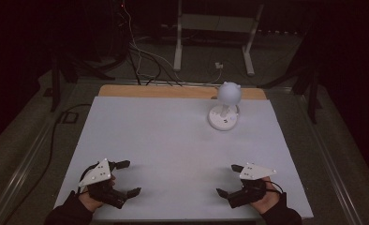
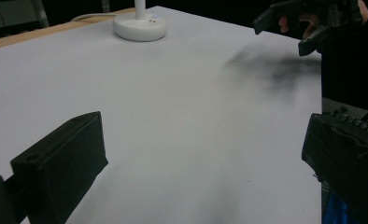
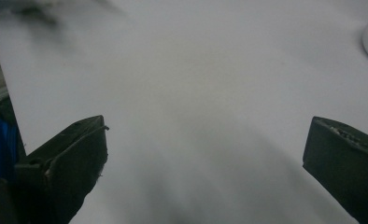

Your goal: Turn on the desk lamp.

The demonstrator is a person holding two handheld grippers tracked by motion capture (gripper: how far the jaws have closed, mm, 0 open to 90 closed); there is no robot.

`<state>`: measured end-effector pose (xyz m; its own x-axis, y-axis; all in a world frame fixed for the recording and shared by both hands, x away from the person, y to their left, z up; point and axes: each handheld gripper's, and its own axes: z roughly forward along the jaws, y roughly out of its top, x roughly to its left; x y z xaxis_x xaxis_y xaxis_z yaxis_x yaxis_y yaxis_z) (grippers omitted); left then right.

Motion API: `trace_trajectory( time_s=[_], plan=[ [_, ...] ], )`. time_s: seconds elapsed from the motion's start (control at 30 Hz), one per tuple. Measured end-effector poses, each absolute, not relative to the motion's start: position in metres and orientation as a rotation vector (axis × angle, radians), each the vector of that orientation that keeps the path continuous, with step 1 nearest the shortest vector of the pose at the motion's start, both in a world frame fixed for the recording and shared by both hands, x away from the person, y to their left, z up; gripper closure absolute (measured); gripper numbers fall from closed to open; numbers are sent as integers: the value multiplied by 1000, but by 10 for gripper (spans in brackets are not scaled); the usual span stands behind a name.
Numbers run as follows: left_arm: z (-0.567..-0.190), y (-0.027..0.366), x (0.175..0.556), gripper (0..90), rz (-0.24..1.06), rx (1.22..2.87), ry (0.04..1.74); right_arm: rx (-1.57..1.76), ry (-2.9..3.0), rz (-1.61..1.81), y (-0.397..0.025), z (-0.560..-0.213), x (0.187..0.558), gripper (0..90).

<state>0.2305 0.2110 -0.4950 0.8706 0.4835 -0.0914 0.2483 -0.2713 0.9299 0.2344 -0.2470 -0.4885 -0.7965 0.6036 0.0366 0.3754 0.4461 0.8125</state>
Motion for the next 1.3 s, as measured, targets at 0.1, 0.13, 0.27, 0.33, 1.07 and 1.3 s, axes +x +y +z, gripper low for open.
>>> trace_trajectory(
  time_s=[0.1, 0.13, 0.27, 0.33, 1.07, 1.3],
  plan=[
    [-495, 211, 231, 3, 247, 1863, 546, 842, 2432, 1269, -246, -482, 237, 0],
    [-495, 211, 231, 3, 247, 1865, 547, 845, 2429, 1272, -246, -481, 238, 0],
    [-495, 211, 231, 3, 249, 1865, 547, 833, 2416, 1272, -245, -474, 242, 0],
    [-495, 211, 231, 3, 248, 1865, 549, 840, 2412, 1277, -245, -471, 244, 0],
    [-495, 211, 231, 3, 248, 1863, 546, 807, 2401, 1271, -228, -451, 263, 0],
    [-495, 211, 231, 3, 248, 1862, 547, 800, 2383, 1269, -223, -443, 268, 0]
  ],
)
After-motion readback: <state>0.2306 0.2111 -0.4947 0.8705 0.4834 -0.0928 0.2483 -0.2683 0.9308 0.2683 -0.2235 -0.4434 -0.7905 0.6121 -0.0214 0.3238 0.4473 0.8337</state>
